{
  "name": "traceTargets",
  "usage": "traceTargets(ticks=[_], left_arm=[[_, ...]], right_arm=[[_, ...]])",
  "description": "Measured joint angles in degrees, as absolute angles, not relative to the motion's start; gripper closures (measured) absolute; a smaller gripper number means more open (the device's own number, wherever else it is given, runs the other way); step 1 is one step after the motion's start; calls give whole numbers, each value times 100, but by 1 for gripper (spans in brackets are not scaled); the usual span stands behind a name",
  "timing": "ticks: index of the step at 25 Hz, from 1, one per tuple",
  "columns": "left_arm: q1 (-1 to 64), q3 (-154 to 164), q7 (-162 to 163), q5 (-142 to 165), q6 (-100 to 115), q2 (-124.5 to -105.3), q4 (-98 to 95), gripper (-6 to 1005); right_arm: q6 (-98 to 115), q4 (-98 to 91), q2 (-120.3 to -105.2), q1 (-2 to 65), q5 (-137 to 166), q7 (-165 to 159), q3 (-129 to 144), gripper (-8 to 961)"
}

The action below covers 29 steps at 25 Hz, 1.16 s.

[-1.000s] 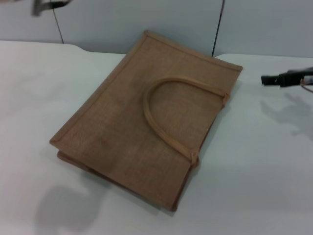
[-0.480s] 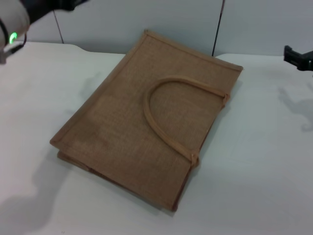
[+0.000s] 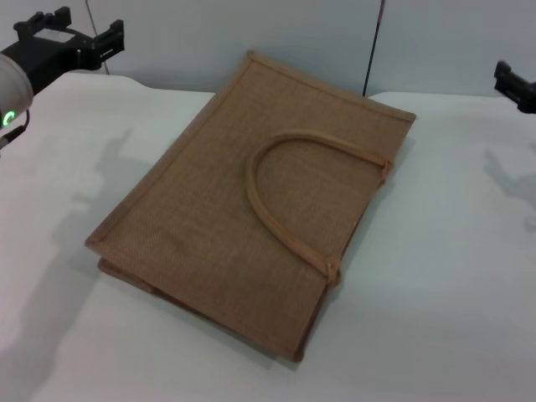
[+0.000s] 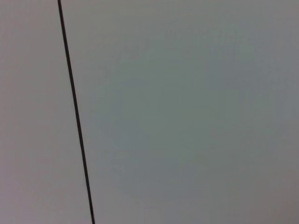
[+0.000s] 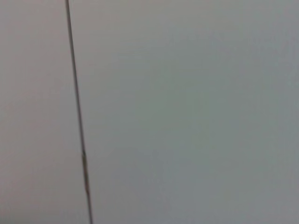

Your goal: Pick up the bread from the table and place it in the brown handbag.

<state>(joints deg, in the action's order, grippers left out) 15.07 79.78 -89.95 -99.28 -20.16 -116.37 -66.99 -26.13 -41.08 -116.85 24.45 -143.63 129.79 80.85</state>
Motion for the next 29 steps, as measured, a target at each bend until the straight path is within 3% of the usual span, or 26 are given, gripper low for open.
traceTargets(ticks=[7,12,22,29], left_arm=[[1398,7973,-10047,-10684,-2083,-11637,-6580,268],[1360,7971,-10512,-11083,-2123,-11641,-6542,267],[1399,7893,-10748,-11266,-2254,-11636,-6436,266],[1434,7861,-10789,-11421,-2349,-11643,-6234,266]], right_arm=[[-3483,-3563,-11695,2426,-15166,14335,8120,104],[-3509,-3313,-11702,2495,-15189,15424,8173,103],[-3441,-1584,-11650,3663,-15210,15602,7948,100],[-5329,-1422,-11712,3200,-16169,16114,7645,99]])
